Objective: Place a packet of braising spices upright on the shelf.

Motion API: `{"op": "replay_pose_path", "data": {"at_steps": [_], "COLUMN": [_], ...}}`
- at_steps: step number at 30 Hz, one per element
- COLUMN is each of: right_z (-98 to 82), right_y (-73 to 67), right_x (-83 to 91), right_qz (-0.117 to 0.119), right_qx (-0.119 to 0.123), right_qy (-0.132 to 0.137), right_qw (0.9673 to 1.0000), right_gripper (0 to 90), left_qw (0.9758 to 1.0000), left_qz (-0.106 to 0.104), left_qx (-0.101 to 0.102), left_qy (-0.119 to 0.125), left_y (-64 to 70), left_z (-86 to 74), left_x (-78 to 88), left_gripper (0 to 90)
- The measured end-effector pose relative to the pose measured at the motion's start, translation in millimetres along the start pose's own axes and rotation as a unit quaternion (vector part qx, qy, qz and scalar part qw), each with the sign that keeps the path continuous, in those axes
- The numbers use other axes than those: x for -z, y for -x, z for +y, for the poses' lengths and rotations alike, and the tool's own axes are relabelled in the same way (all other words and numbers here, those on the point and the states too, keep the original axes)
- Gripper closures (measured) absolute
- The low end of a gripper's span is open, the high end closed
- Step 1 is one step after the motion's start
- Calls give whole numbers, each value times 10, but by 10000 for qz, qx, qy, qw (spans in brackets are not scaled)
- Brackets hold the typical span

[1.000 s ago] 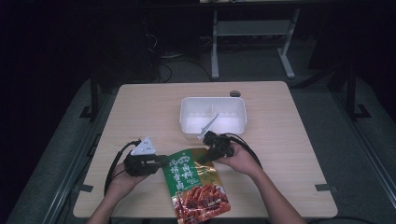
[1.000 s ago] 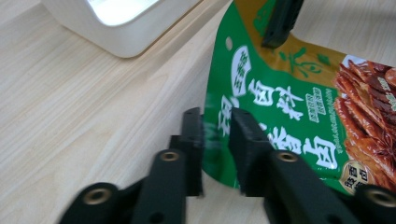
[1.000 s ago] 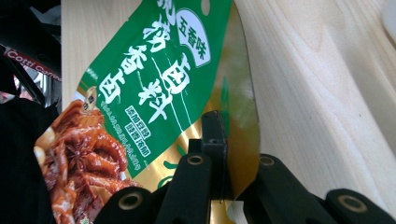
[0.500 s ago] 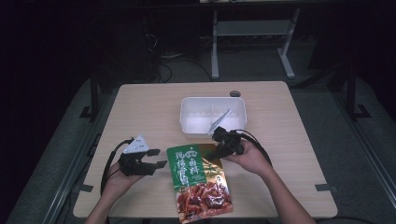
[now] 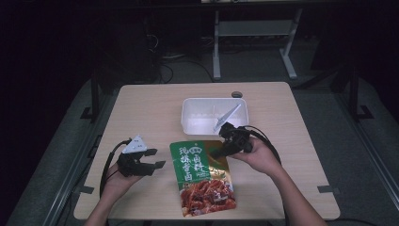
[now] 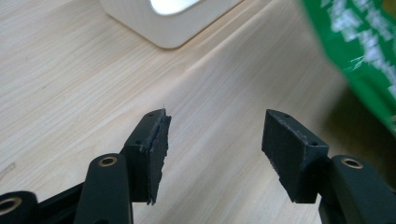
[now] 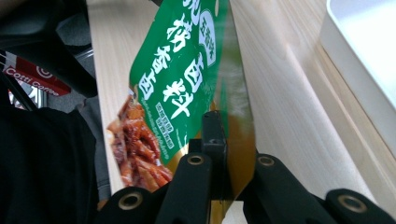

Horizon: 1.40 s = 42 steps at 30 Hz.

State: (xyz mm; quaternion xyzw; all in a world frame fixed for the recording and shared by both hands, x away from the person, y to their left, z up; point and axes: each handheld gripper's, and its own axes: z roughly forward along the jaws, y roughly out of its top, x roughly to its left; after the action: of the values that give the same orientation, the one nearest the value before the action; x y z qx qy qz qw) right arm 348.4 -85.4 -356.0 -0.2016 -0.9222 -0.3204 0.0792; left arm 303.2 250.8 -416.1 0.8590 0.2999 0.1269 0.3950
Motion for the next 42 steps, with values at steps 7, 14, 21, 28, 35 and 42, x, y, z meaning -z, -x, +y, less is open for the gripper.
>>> {"op": "replay_pose_path", "data": {"at_steps": [7,14,21,28,35,42], "right_z": [90,195,256,310,352,397], "right_y": [-124,-259,-365,-427,-443,-398], "right_x": [163,344,456,548,623,758], "right_qz": [-39,-95,-110,-113,-249,-445], "right_qx": [89,219,270,274,169,-44], "right_qy": [64,114,145,258,286,452], "right_qw": [9999,9996,9995,9992,9991,9980], "right_gripper": [898,899,899,899,899,899], "left_qw": [9999,9998,9997,9997,9997,9996], "left_qz": [85,152,158,163,165,171], "left_qx": [23,29,75,83,107,123], "left_qy": [-57,-119,-143,-161,-165,-162], "left_y": [-27,-49,-71,-79,-88,-95], "left_z": [-15,-26,-41,-47,-54,-56], "left_x": [-1,-1,-11,-15,-18,-16], "left_gripper": [411,414,415,413,411,409]}}
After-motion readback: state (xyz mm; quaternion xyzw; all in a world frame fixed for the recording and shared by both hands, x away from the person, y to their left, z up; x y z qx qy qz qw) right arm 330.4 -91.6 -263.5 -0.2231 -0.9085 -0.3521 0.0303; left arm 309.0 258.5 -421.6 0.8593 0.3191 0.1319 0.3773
